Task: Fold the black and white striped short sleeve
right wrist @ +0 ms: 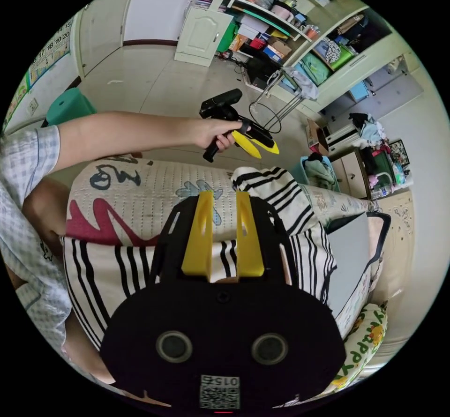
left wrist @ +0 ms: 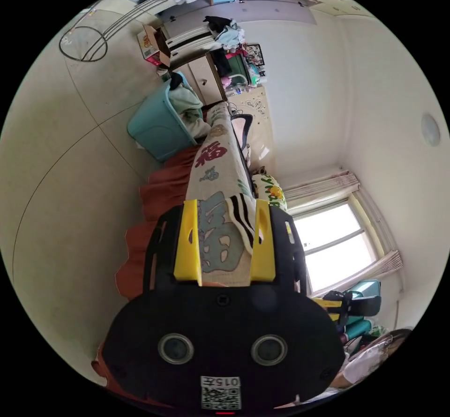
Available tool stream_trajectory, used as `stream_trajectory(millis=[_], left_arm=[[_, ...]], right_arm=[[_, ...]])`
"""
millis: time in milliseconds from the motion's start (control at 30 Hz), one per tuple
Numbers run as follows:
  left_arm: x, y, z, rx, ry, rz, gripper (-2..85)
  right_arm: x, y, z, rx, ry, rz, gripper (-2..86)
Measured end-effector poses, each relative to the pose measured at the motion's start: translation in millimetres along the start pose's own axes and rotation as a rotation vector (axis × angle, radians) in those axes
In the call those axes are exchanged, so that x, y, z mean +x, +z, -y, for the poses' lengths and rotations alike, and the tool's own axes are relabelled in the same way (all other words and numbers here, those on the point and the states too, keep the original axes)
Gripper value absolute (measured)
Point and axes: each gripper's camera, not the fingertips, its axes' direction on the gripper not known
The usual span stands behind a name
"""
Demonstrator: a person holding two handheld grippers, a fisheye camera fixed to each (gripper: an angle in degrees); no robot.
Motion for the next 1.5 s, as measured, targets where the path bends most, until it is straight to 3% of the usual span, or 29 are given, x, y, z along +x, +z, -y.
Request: stream_trajectory(millis=[167, 367, 467, 633, 867, 1033, 1200, 1500], left_arm=[[-7.1, 28.4, 12.0, -0.026, -0.030, -0.089, 13.9], [41.4, 63.4, 16.8, -0.158, 0.109, 0.085, 6.2], [75.5, 55.7, 9.0, -0.073, 0.186, 0.198, 1.0], [151.9, 52.2, -5.5, 0.034, 0.326, 0.241, -0.4], [251.9, 94.4, -41.3, 0.041, 0.510, 0.379, -0.6], [263.2, 114.7, -58.5, 0.024, 0.547, 0.467, -0.6], [251.8, 121.8, -67.8, 0.020, 0.573, 0.580, -0.5], [315.9, 150.8, -86.7, 0.032, 0.635, 0.455, -0.5]], right_arm=[[6.3, 33.8, 21.5, -0.047, 0.027, -0.003, 7.0], [20.5, 44.6, 12.0, 0.001, 0.129, 0.074, 1.6], [23.3, 30.0, -4.1, 0.073, 0.197, 0.073, -0.4], [31.4, 4.7, -41.8, 0.167, 0.302, 0.042, -0.2], [-7.2, 5.3, -24.5, 0.183, 0.191, -0.025, 7.8], [-32.6, 56.5, 18.6, -0.043, 0.110, -0.161, 8.3], [-29.4, 64.3, 16.7, -0.066, 0.117, -0.160, 0.0], [-26.0, -5.2, -58.2, 0.235, 0.308, -0.200, -0.8]])
